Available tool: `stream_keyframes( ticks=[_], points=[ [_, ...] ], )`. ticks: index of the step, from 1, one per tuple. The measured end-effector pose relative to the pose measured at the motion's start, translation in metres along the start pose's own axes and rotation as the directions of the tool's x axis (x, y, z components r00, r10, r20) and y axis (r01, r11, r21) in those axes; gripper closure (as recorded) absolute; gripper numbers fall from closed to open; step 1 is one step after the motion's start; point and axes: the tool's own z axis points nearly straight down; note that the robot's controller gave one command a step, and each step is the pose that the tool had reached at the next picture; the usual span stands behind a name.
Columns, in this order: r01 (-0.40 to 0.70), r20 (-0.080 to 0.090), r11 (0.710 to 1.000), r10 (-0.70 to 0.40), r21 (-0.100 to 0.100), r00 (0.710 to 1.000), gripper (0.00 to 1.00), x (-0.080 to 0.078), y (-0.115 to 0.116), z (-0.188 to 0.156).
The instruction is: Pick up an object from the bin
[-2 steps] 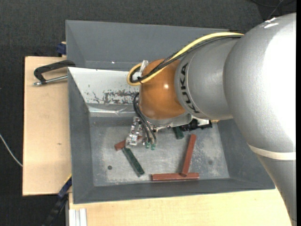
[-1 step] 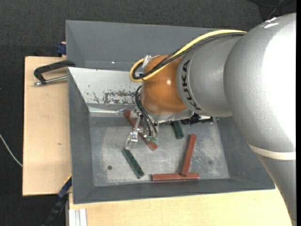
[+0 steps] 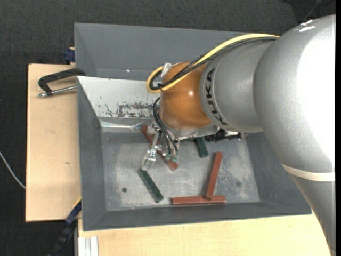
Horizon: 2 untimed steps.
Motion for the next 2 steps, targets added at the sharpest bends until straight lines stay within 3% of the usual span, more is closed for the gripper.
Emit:
stream_keyframes(
  ticks=[1, 2],
  points=[
    [0.003, -0.023, 1.000, -0.002, 0.007, 1.000, 0.00, 0.010, -0.002, -0.001],
    [0.147, -0.045, 0.989, -0.147, -0.001, 0.988, 0.00, -0.016, -0.018, 0.003]
  ],
)
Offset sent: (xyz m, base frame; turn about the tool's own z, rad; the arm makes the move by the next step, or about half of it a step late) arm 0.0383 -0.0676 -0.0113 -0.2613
